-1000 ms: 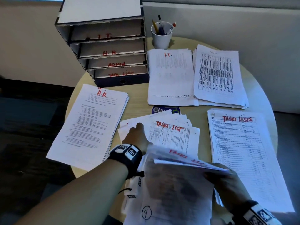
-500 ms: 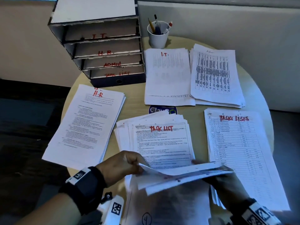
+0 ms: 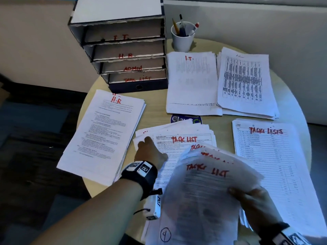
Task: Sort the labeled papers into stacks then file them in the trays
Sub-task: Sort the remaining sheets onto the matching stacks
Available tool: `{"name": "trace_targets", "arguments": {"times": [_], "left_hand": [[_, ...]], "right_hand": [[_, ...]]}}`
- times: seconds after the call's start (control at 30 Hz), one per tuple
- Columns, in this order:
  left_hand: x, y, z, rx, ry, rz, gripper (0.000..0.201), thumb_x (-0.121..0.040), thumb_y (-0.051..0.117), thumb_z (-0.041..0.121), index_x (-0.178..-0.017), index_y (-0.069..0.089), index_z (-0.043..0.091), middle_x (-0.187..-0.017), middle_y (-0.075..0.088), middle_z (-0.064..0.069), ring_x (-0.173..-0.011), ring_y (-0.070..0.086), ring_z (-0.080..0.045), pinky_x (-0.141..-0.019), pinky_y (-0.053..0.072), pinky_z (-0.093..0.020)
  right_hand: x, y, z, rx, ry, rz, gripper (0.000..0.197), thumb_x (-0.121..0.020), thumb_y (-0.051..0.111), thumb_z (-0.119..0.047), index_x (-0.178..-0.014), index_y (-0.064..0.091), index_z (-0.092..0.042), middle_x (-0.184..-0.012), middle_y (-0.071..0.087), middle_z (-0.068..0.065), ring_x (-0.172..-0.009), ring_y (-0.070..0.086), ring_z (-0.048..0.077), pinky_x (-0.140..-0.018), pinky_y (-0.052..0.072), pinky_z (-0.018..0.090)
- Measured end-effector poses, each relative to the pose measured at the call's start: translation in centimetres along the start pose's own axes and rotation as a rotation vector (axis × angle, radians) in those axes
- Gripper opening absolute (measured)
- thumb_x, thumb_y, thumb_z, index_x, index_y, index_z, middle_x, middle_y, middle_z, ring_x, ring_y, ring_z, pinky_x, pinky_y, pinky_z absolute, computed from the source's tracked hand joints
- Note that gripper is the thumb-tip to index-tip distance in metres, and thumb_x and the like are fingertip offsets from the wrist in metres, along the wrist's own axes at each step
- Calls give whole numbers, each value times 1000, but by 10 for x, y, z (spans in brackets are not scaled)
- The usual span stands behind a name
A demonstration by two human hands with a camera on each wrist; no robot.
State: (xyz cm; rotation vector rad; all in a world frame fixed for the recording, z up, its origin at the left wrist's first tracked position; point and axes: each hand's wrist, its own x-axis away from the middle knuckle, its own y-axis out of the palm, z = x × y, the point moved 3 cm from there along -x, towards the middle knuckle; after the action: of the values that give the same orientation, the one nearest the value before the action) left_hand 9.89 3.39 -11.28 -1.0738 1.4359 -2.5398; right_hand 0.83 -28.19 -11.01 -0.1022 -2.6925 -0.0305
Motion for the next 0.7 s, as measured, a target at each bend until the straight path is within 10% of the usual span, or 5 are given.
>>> {"name": "trace_targets", "arguments": {"times": [0.23, 0.33, 0.53, 0.7], "left_hand": [[-2, 0, -3, 31, 40, 28, 24, -80, 67, 26, -95, 49, 21, -94, 61, 0, -82, 60, -25, -74, 52, -35], [7, 1, -14, 41, 164, 147, 12, -82, 61, 20, -87, 50, 18, -87, 53, -3, -76, 53, -27, -65, 42, -33], [13, 20, -31, 169, 296, 164, 43, -80, 63, 33, -123, 58, 35, -114, 62, 5, -100, 61, -17, -84, 56, -38], [24, 13, -22, 283, 270, 233, 38, -85, 65, 21, -121, 58, 32, -106, 65, 4, -94, 62, -20, -82, 54, -36]], "right_hand": [[7, 6, -20, 131, -101, -19, 41, -71, 68, 22, -92, 73, -13, -86, 77, -10, -82, 70, -2, -70, 50, 6], [5, 5, -21, 217, -153, -26, 38, -69, 73, 17, -87, 76, -16, -90, 77, -7, -86, 71, 3, -75, 51, 9], [1, 5, -16, 250, -116, -56, 24, -71, 75, 11, -88, 79, -5, -95, 77, 6, -96, 72, 24, -87, 55, 36], [-1, 5, -13, 244, -83, -6, 24, -68, 75, 15, -74, 79, -8, -84, 77, 9, -79, 72, 19, -74, 57, 25]]}}
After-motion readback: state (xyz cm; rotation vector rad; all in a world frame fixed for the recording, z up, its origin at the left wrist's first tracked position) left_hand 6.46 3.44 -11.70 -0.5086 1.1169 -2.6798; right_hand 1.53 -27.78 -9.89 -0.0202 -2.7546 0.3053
